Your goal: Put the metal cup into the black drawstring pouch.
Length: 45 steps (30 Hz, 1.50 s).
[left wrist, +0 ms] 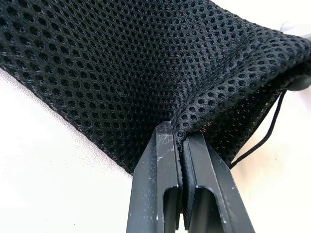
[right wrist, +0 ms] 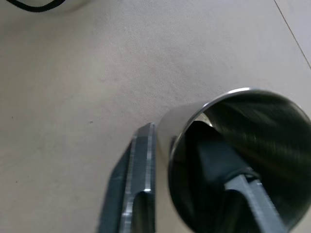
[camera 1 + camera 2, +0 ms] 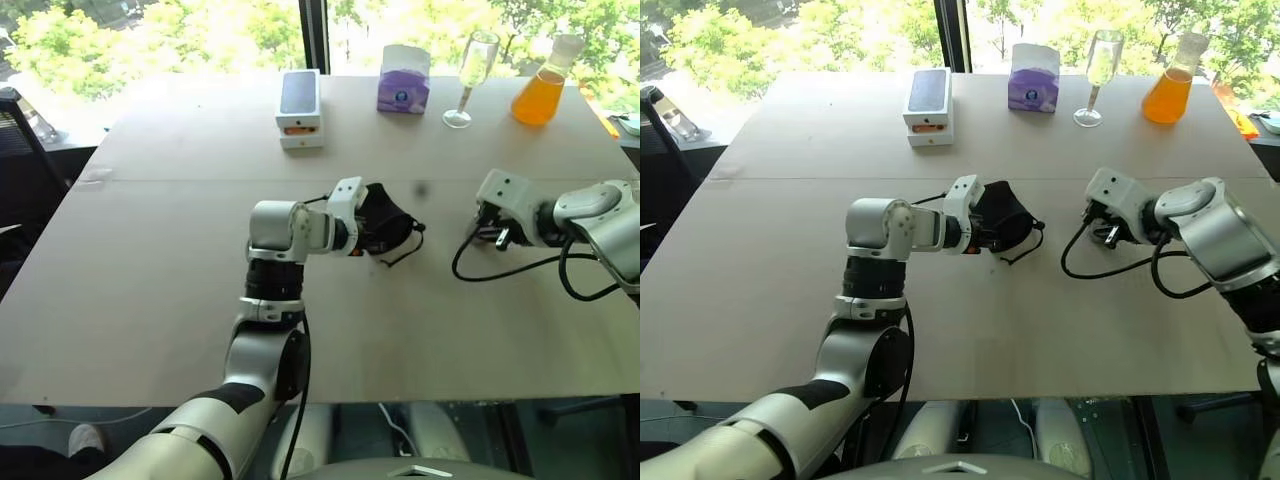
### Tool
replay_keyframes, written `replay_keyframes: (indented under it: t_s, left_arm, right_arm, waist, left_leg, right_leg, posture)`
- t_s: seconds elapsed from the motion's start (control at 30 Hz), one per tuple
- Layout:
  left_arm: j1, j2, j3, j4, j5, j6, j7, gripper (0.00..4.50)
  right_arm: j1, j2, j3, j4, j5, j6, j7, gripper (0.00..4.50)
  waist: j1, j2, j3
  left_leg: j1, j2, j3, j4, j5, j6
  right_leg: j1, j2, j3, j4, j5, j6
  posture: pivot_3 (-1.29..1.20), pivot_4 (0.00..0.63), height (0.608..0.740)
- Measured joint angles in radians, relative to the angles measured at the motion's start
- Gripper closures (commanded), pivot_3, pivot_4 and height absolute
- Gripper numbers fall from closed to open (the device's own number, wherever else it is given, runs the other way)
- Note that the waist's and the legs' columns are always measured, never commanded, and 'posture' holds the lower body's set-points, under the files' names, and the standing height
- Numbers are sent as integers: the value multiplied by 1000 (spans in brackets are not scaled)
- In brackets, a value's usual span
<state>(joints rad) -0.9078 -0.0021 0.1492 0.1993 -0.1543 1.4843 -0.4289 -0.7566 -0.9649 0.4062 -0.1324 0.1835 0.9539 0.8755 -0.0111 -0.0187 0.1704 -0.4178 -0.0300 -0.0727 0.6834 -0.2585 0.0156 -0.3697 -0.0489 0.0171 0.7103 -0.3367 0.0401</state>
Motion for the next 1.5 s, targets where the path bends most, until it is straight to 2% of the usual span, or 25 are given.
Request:
replay_keyframes:
  t_s: [0.13,0.17,0.27,0.37,0.5,0.6,0.7,0.83,1.17,1.4,1.5]
  left_arm:
    - [2,-19,40,-8,-30,-8,31,4500]
    - [1,-45,98,-14,-49,-14,48,4500]
    - [-2,-57,161,-14,-78,-15,71,4500]
    - [-15,-54,167,-11,-93,-12,88,4500]
    - [-34,-54,155,-11,-129,-6,88,4500]
    - [-38,-51,153,-11,-164,16,86,4500]
    - [-42,-31,139,-14,-188,32,79,4500]
    - [-42,-17,117,-36,-215,51,77,4500]
    - [-39,-53,151,-130,-260,102,99,4500]
    - [-47,-78,276,-156,-284,110,134,4500]
    - [-50,-119,368,-171,-366,108,161,4500]
  right_arm:
    - [-2,14,-52,3,13,31,0,4464]
    - [27,38,-152,-22,61,88,-8,4464]
    - [77,126,-385,-134,190,266,-26,4464]
    - [132,359,-646,-321,311,448,-91,4464]
    - [161,696,-781,-517,352,597,-247,4464]
    - [196,861,-789,-556,321,605,-385,4464]
    - [212,940,-808,-529,287,554,-476,4464]
    - [237,992,-838,-459,270,490,-556,4464]
    - [290,1035,-792,-385,292,421,-607,4464]
    - [318,1111,-737,-249,305,139,-572,4464]
    - [315,1123,-779,-186,416,18,-564,4464]
  waist:
    - [1,0,0]
    - [4,0,0]
    - [4,0,0]
    - [0,0,0]
    - [-1,1,-1]
    - [1,2,-1]
    - [-2,2,-2]
    - [-5,3,-2]
    - [-11,5,-3]
    - [-25,5,-3]
    - [-24,5,-3]
  left_leg:
    - [-1,0,0,0,0,0]
    - [-3,0,0,0,0,0]
    - [-10,0,-1,2,0,0]
    - [-13,0,-1,2,0,0]
    - [-12,-1,-1,2,0,0]
    - [-11,-2,-1,2,1,-2]
    - [-10,-2,-1,1,1,-2]
    - [-10,-2,-1,0,2,-2]
    - [-9,-1,0,0,2,-3]
    - [-8,-1,0,0,2,-3]
    - [-8,-1,0,0,2,-3]
  right_leg:
    - [-1,0,0,1,0,0]
    - [-2,0,-1,1,0,0]
    - [-8,0,-1,2,0,0]
    - [-10,0,-2,2,0,0]
    - [-12,0,0,4,0,0]
    - [-12,-1,-1,5,0,0]
    - [-12,0,0,6,0,0]
    - [-12,0,0,6,0,0]
    - [-12,1,2,6,0,0]
    - [-12,2,2,6,0,0]
    - [-11,1,2,5,0,0]
  posture:
    - [0,150,740]
    - [0,150,740]
    - [0,150,740]
    - [0,150,740]
    - [0,150,740]
    - [0,150,740]
    - [0,150,740]
    - [0,150,740]
    - [0,150,740]
    - [0,150,740]
    - [0,150,740]
